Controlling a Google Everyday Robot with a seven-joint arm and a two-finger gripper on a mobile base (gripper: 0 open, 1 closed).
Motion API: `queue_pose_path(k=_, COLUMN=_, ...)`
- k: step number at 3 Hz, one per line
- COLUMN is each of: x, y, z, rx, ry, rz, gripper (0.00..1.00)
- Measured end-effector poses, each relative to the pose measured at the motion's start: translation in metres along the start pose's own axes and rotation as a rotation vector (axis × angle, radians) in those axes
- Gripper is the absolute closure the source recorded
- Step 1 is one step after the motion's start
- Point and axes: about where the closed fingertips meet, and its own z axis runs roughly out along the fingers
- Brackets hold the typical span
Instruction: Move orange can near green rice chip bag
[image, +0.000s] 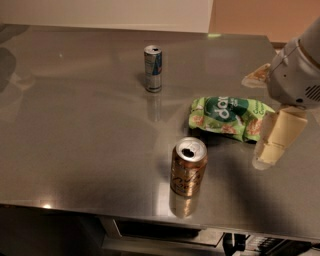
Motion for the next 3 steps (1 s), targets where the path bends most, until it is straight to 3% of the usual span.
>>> queue_pose_path(k=1, x=-0.019, y=0.018, z=0.025, rx=-0.078, ry=-0.063, rz=-0.056, gripper=0.00)
queue_pose_path(k=3, x=-0.057, y=0.049, z=0.056, rx=-0.148, ry=-0.166, rz=-0.152, gripper=0.00)
